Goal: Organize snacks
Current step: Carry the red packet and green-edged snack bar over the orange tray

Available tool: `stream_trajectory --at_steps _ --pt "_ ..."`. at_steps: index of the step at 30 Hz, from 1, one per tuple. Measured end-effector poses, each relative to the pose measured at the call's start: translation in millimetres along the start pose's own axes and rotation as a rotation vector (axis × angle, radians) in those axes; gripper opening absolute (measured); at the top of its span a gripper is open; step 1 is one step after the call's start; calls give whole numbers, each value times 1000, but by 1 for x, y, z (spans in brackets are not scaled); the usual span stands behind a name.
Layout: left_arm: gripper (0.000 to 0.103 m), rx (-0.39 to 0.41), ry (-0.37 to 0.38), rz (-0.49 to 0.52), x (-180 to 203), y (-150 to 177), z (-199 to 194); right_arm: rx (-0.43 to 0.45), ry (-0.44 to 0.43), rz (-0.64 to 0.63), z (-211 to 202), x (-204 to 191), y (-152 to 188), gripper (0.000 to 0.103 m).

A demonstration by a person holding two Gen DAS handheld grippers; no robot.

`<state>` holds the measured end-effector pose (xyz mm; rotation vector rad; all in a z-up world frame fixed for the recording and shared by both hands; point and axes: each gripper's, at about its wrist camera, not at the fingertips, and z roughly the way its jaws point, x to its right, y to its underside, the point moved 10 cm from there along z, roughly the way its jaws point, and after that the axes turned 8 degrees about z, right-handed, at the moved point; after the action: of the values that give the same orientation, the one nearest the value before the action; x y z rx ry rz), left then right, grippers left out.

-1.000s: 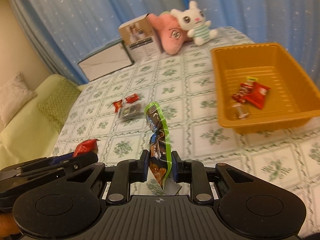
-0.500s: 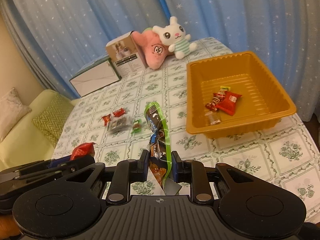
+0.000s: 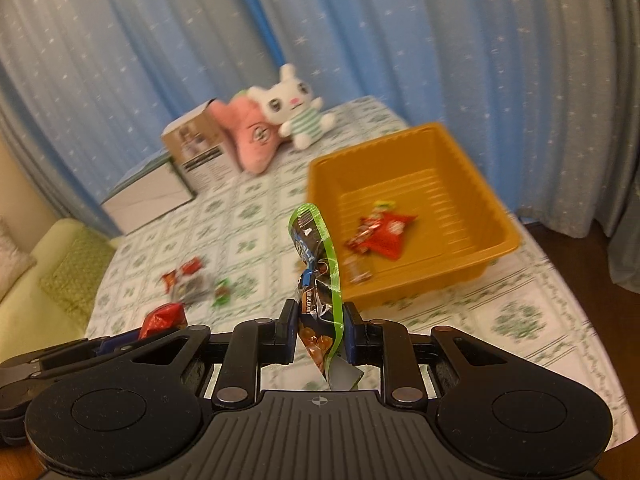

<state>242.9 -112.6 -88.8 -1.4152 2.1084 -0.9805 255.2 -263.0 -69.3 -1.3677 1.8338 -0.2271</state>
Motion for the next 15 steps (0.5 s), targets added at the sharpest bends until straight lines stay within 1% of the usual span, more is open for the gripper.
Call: stream_trajectory --at_steps 6,15 --pt "25 2 31 14 17 -19 29 30 39 27 2 27 -26 23" --pt "25 6 62 43 31 -48 69 48 82 22 23 54 -59 23"
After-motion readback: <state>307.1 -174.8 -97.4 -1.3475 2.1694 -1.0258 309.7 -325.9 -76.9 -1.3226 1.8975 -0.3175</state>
